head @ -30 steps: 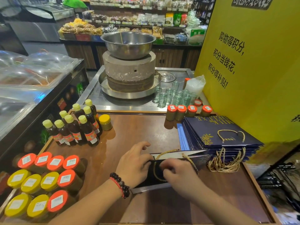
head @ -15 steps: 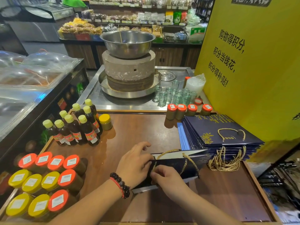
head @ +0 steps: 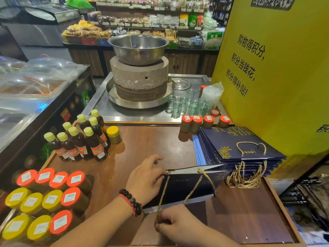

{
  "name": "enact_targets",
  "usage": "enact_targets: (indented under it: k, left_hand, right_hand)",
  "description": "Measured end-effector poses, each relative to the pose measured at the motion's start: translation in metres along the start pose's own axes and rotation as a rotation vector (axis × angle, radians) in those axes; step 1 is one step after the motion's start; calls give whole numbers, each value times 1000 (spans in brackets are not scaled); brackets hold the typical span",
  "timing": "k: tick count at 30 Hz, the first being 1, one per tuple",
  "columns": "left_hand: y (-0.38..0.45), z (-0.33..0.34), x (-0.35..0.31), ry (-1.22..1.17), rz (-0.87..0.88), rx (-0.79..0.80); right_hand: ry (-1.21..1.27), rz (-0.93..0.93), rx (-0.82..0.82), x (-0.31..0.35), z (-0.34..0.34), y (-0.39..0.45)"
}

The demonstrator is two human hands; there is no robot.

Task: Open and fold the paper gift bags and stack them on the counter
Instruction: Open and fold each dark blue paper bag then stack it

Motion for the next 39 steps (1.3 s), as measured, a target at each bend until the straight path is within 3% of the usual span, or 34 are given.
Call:
enact_targets:
  k: [8, 15, 18, 21, 23, 29, 32, 39]
  left_hand:
    - [3, -1, 2, -3, -63, -33]
    - [1, -1, -1, 4, 8, -48]
    - [0, 1, -3, 38, 61, -45]
    - [-3, -1, -6, 62, 88, -55]
    - [-4, -2, -9, 66, 105, -68]
    - [-7, -2, -11, 64, 120, -81]
    - [-9, -2, -12, 53, 121, -87]
    - [-12, -5, -16, 67, 163, -105]
  right_hand:
    - [-148, -110, 91, 7, 1, -8]
    - [-507, -206, 155, 17, -3, -17]
    - [-670, -199, -48, 27, -38, -15]
    - [-528, -189, -412, 34, -100, -13]
    - [-444, -101, -500, 29, -137, -7]
    - [-631, 280, -350, -4, -162, 8]
    - [-491, 308, -285, -9, -155, 9]
    - [-121, 258, -339, -11, -159, 10]
Point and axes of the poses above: each hand's wrist, its own y-axis towards the middle knuckle, its own z-axis out of the palm, x = y × z, the point moved 7 cm from there along y, towards the middle knuckle, and after that the axes turned 5 degrees about y, right-handed, at the moved point
